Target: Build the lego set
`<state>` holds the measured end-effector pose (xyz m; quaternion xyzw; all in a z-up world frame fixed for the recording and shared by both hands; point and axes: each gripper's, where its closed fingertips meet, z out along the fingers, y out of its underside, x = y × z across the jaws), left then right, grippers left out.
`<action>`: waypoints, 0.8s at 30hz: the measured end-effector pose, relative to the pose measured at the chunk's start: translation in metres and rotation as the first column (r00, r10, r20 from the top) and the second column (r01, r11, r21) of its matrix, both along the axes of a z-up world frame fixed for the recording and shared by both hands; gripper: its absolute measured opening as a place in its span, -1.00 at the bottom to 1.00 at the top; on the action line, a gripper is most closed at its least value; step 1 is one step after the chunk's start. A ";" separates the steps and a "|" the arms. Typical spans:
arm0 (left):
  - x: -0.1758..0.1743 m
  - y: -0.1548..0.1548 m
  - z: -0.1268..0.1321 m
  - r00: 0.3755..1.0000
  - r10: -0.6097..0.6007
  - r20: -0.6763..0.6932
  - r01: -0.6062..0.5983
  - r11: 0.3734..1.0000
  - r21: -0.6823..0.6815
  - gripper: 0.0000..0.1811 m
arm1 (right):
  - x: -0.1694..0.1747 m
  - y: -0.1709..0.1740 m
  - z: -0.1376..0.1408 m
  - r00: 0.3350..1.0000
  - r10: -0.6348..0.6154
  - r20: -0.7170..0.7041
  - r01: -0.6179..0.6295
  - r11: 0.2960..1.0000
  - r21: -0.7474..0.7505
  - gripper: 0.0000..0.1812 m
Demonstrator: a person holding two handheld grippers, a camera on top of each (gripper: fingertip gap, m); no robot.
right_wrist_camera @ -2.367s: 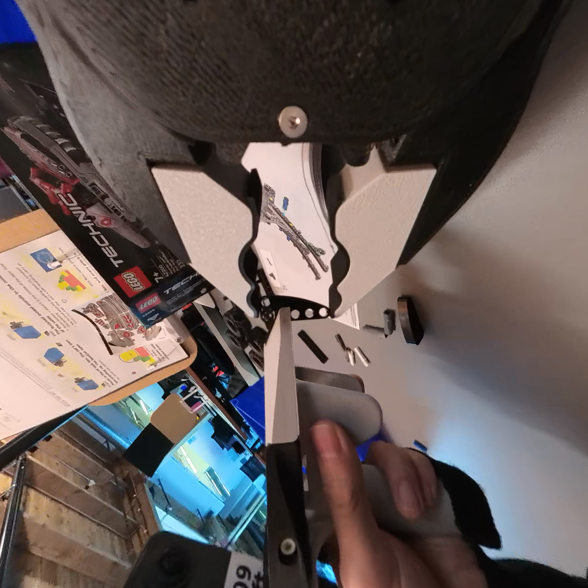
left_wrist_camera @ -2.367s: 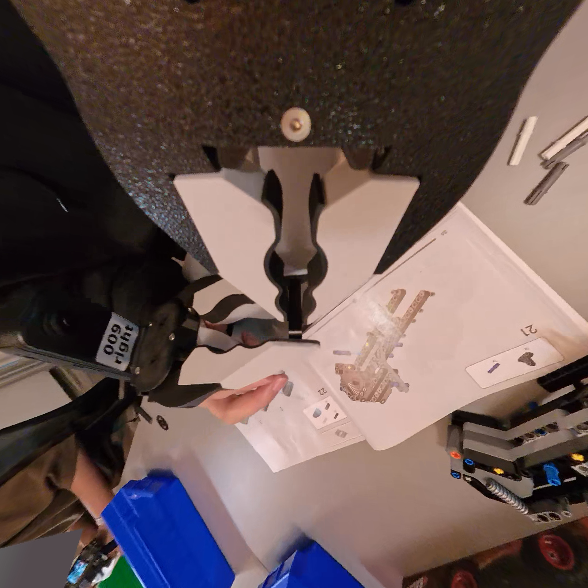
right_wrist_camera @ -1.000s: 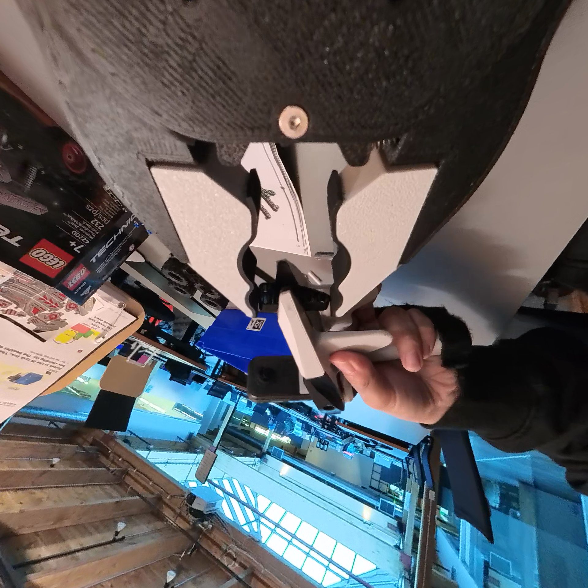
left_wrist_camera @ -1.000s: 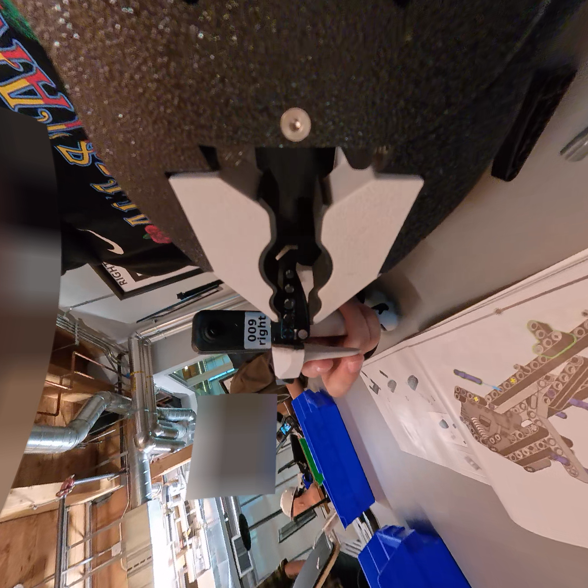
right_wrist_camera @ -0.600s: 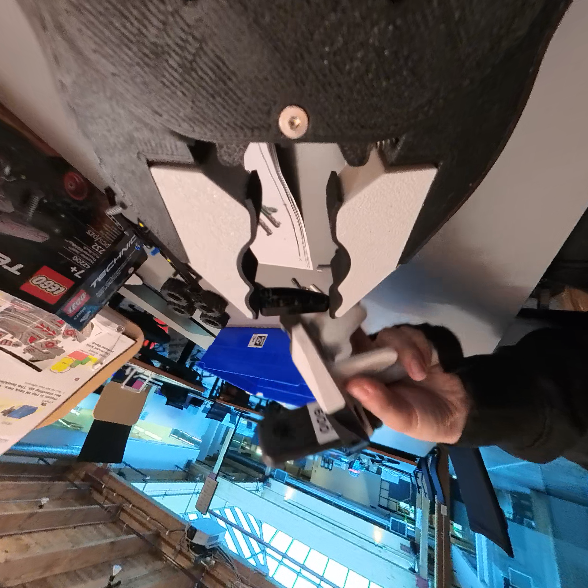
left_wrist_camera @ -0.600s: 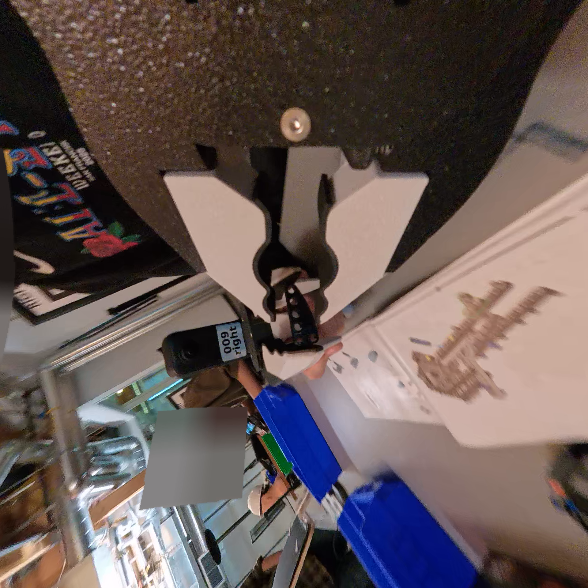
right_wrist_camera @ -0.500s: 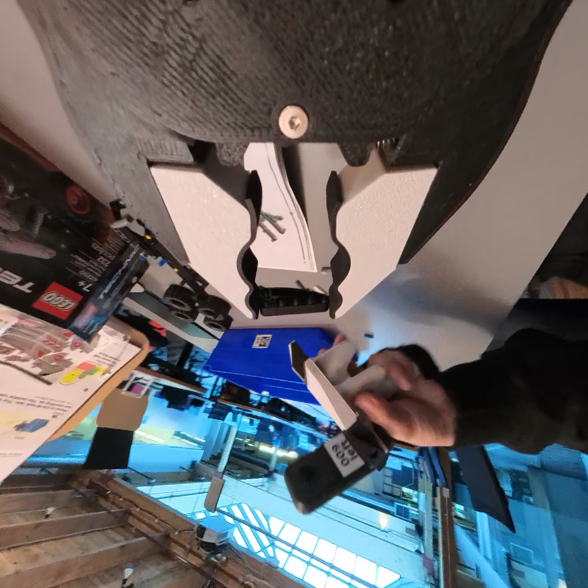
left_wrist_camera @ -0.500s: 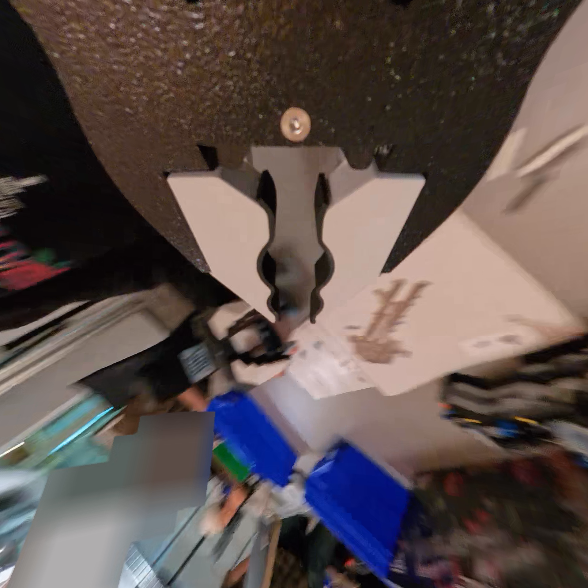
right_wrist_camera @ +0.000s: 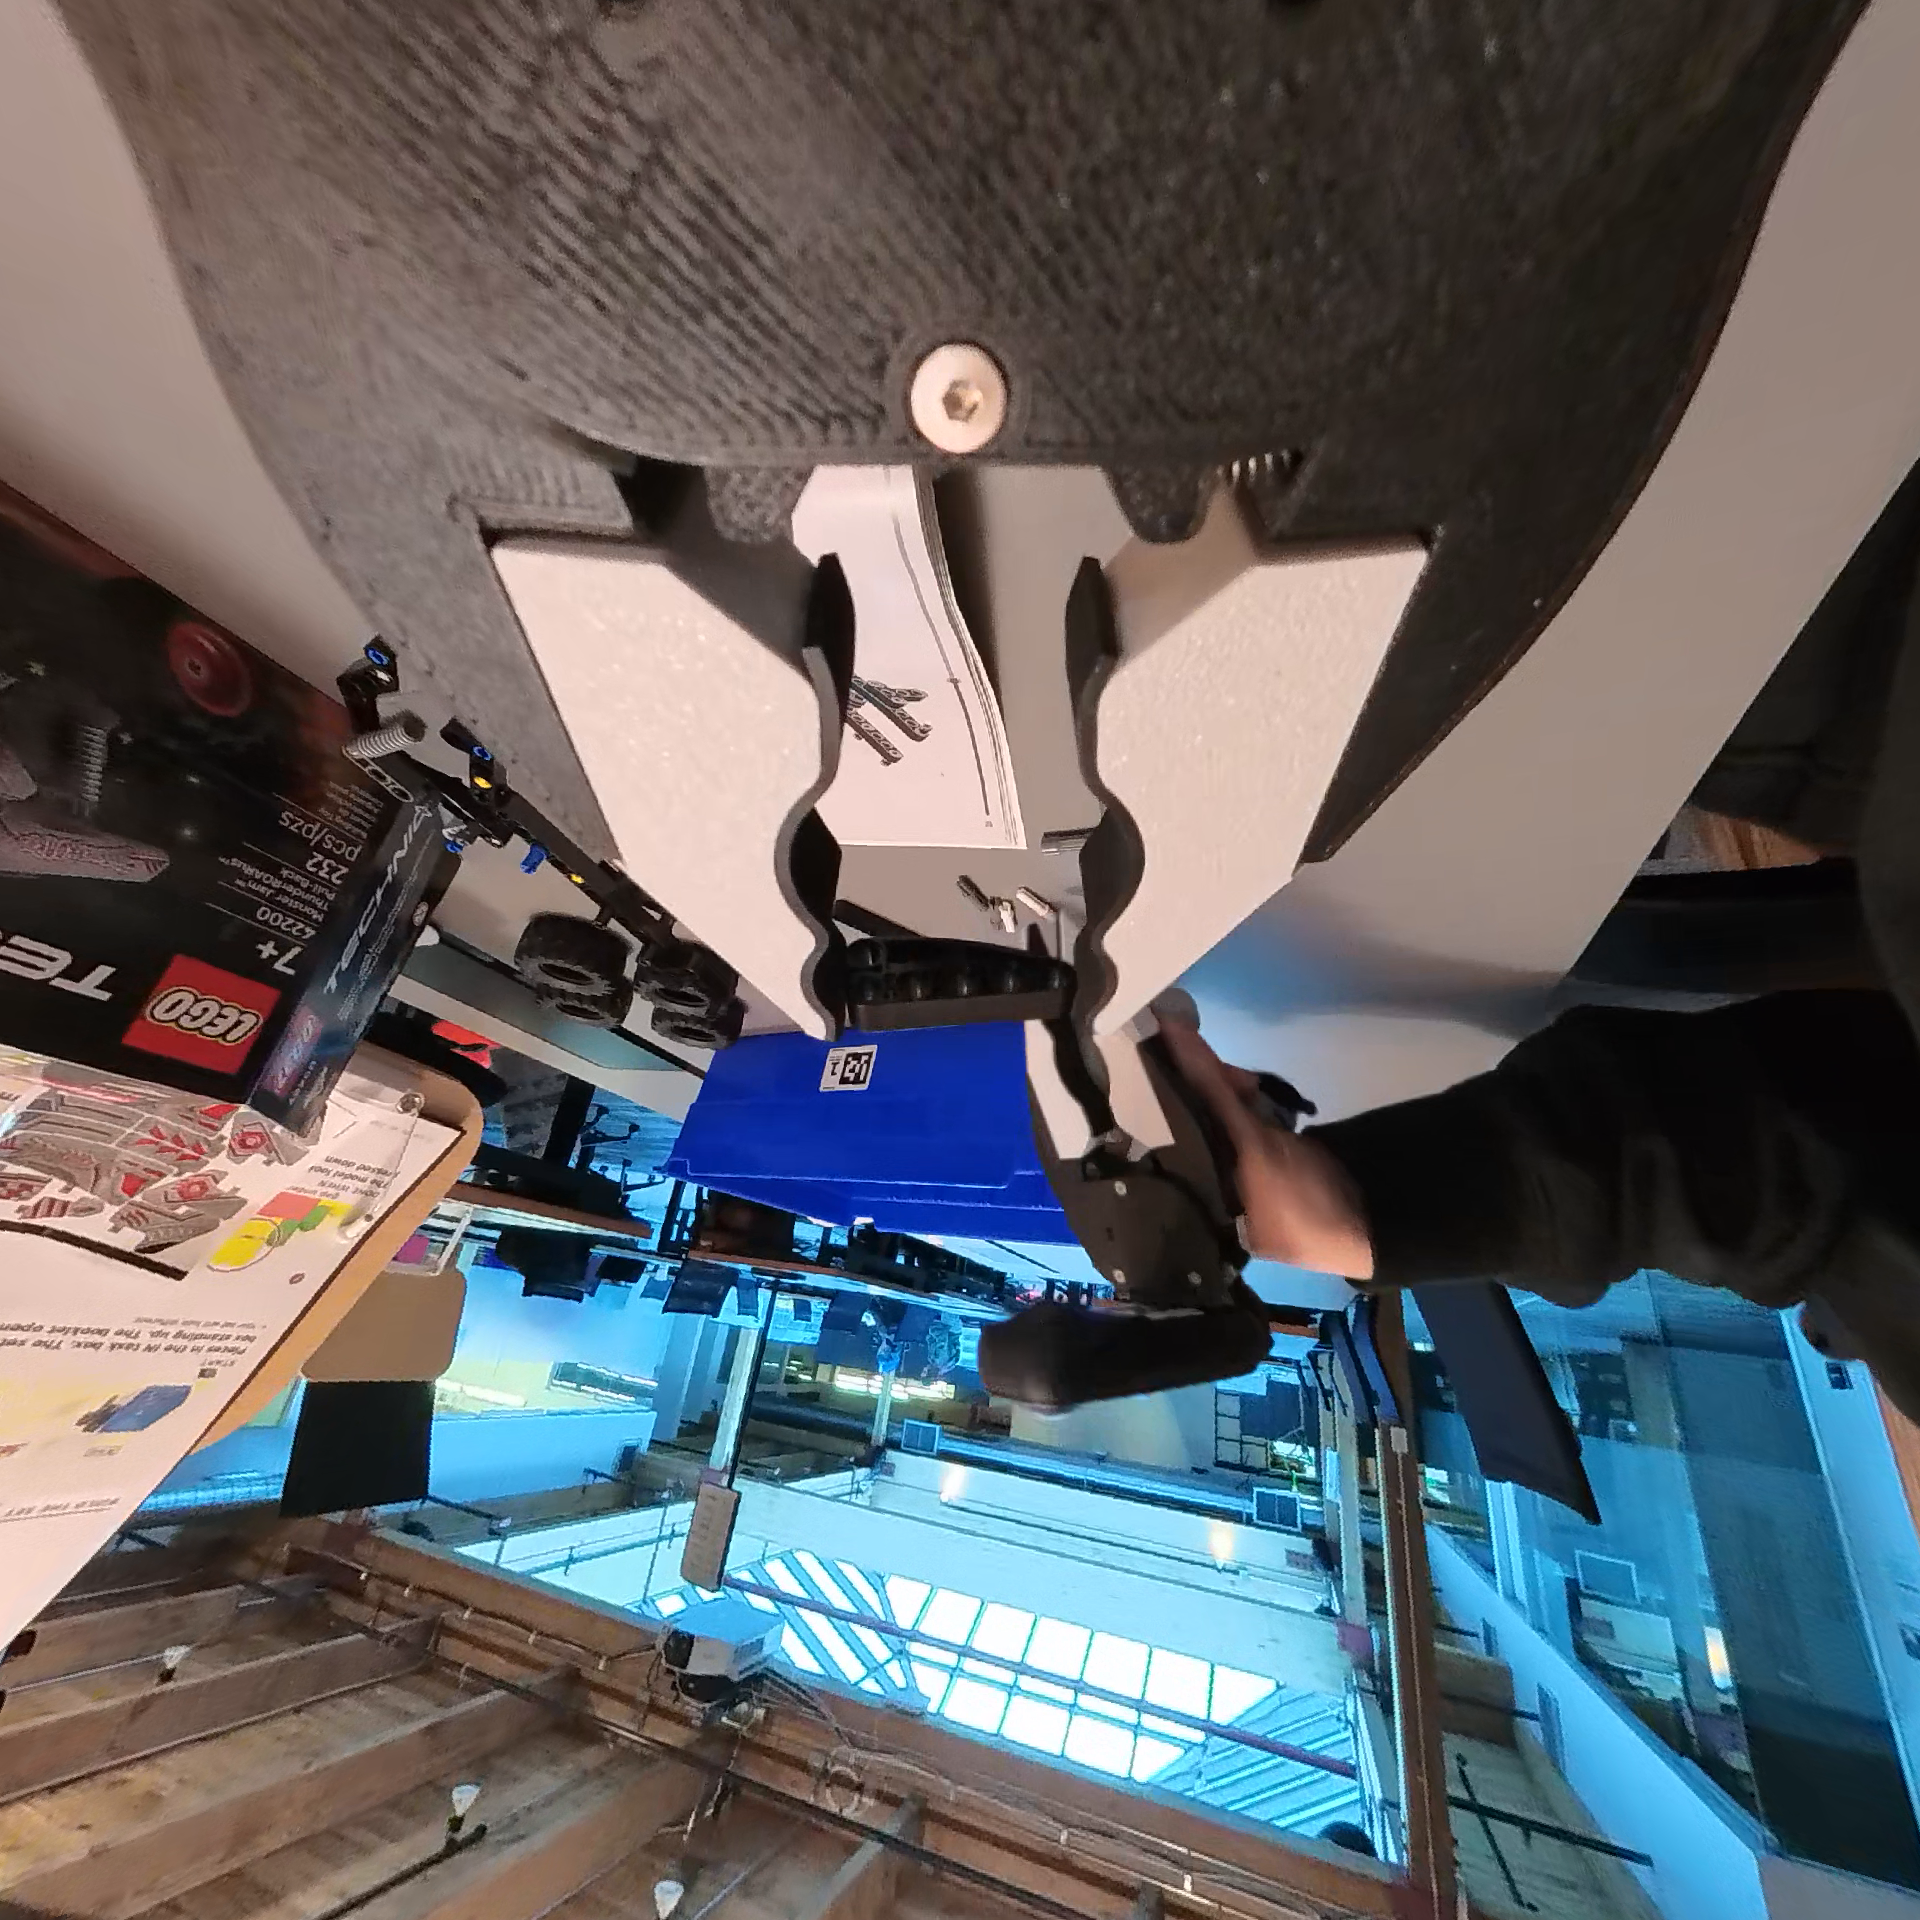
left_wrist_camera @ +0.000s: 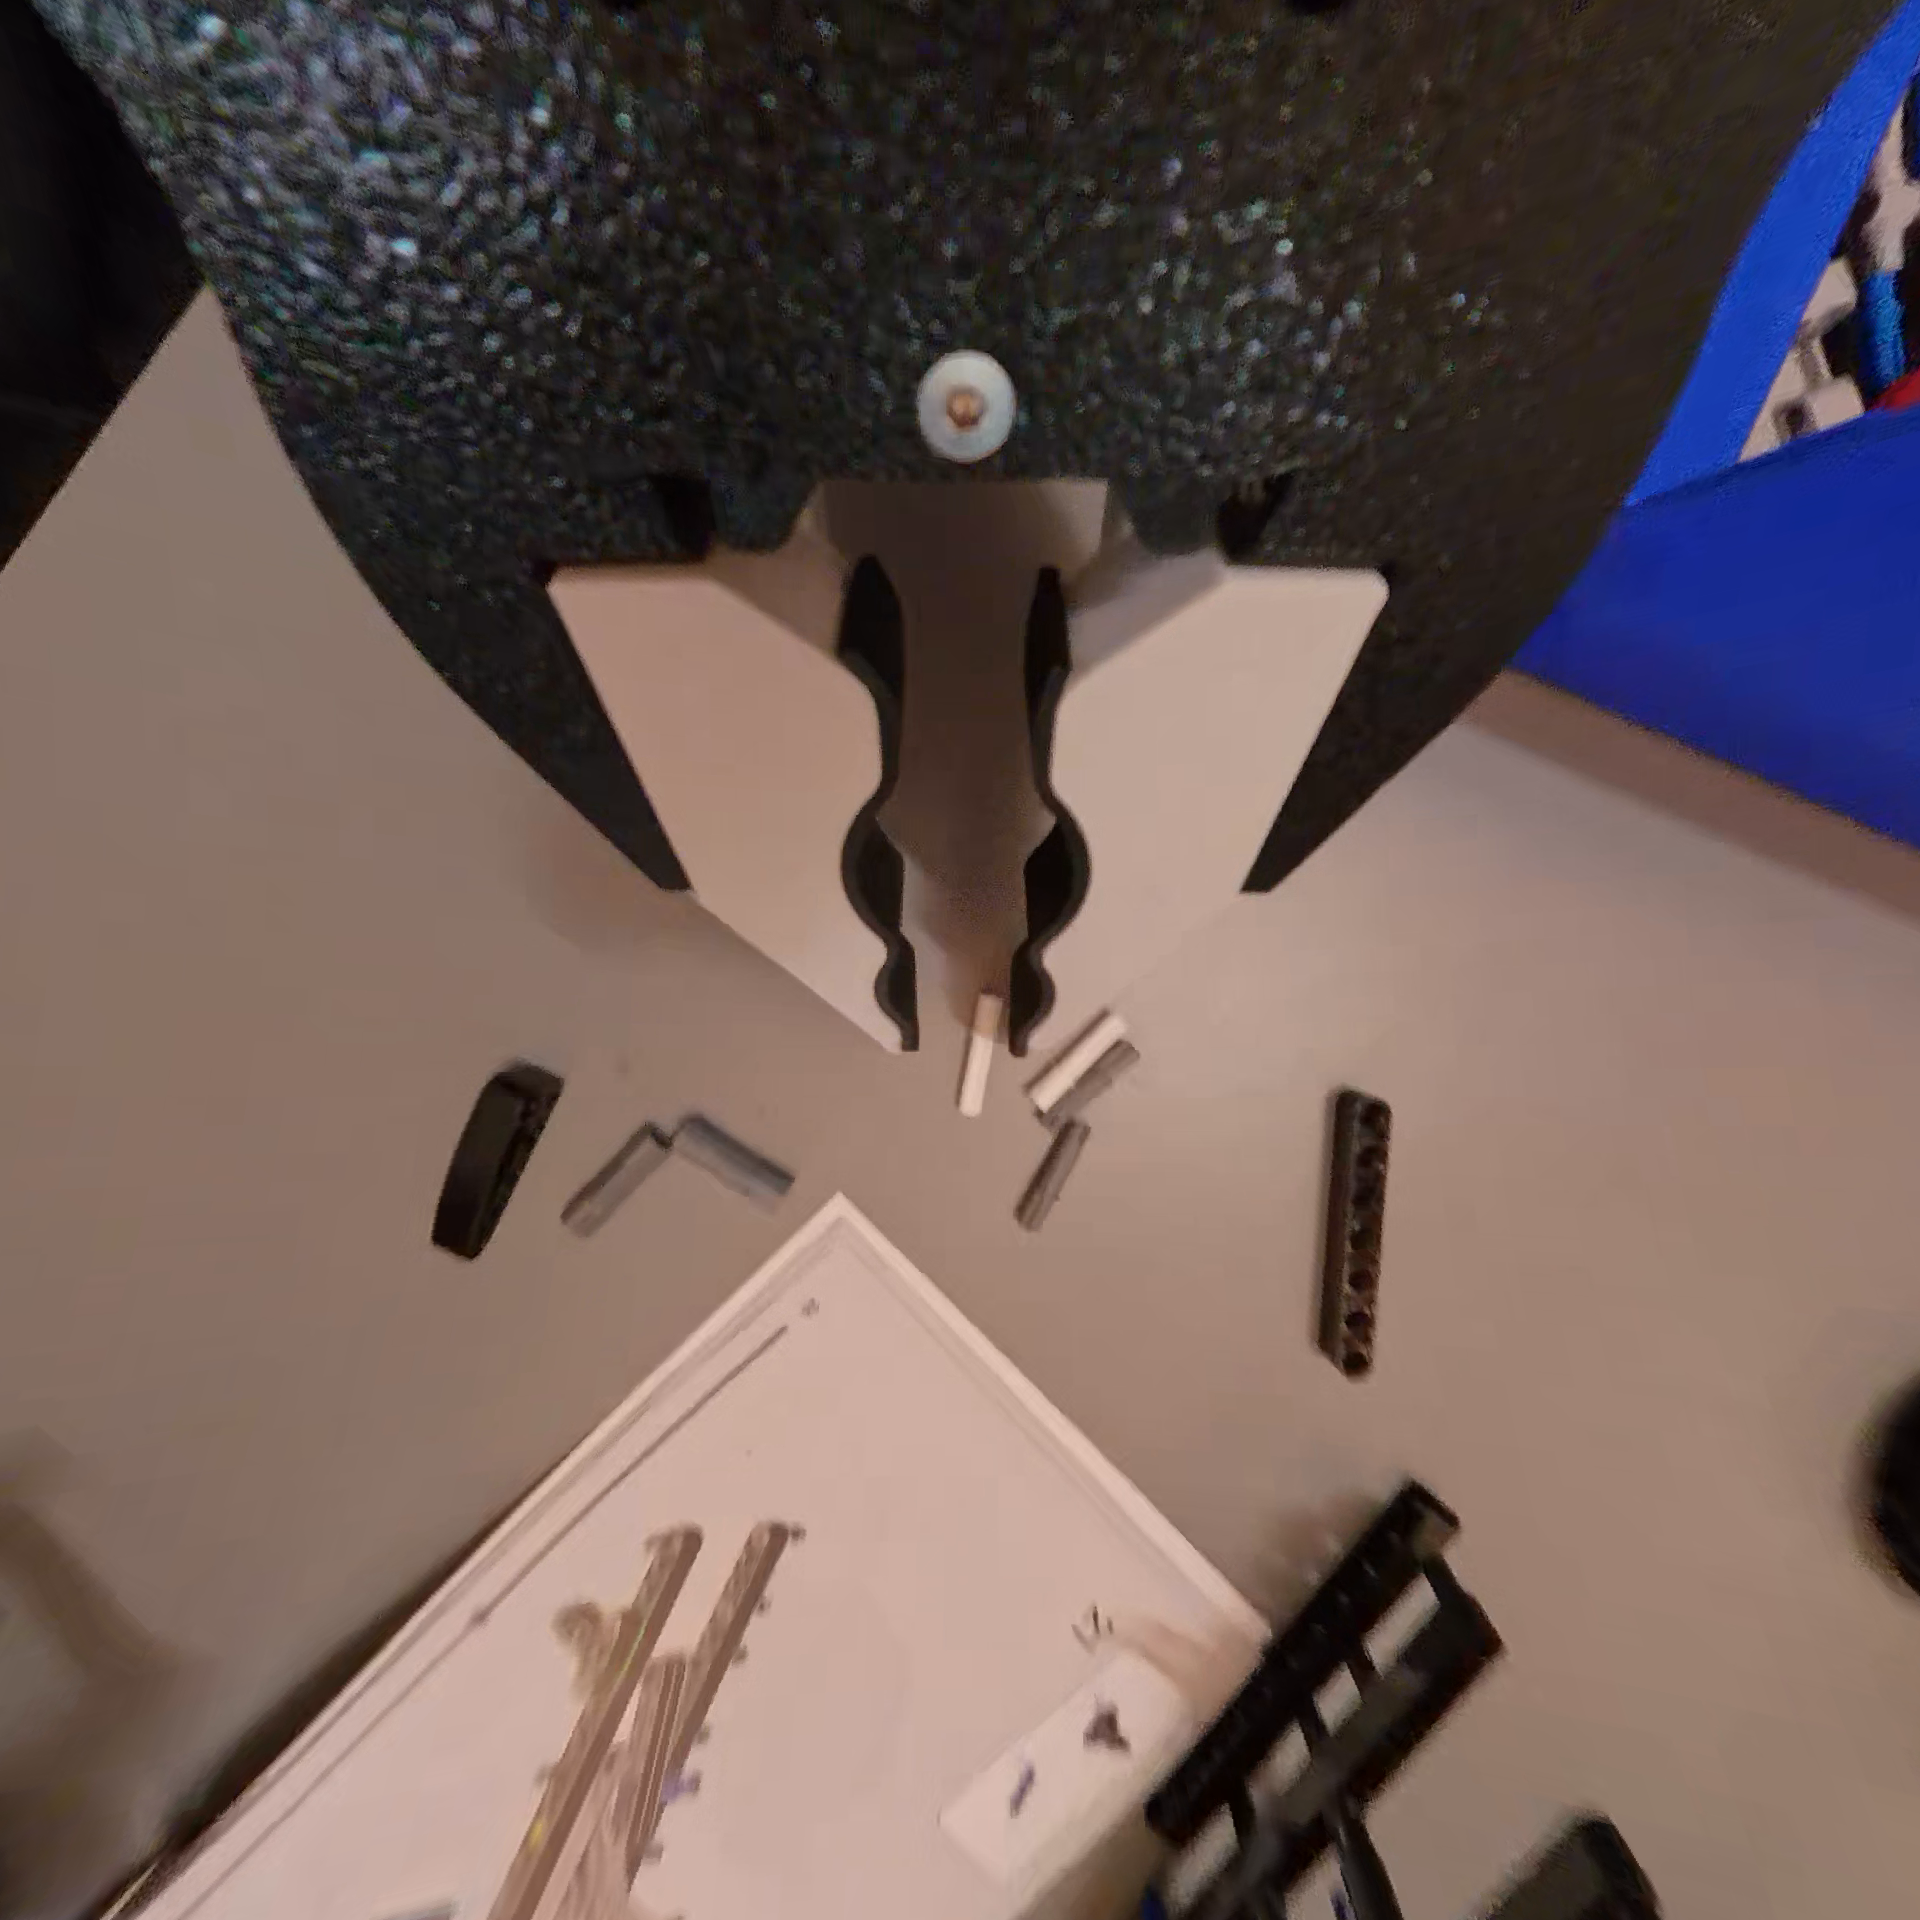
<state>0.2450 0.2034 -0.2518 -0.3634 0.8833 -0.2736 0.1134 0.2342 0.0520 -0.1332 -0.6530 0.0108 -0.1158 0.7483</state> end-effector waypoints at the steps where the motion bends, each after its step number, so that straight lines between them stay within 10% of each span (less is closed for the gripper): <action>1: -0.003 0.002 -0.003 1.000 0.001 -0.018 0.000 1.000 0.025 -0.83 | 0.000 0.000 0.000 1.000 0.001 0.001 -0.001 1.000 0.003 -0.54; 14: 0.005 -0.015 0.006 0.977 -0.093 0.193 0.099 0.995 -0.023 -0.97 | -0.016 -0.007 0.011 0.968 0.211 -0.133 -0.195 0.973 0.123 -0.54; 19: 0.000 -0.084 0.079 0.756 -0.369 0.541 0.376 0.921 0.102 -0.97 | -0.013 -0.014 0.019 0.944 0.266 -0.197 -0.228 0.954 0.193 -0.54; 24: 0.002 -0.133 0.124 0.387 -0.585 0.713 0.456 0.793 0.403 -0.98 | -0.010 -0.017 0.016 0.944 0.255 -0.209 -0.222 0.960 0.170 -0.54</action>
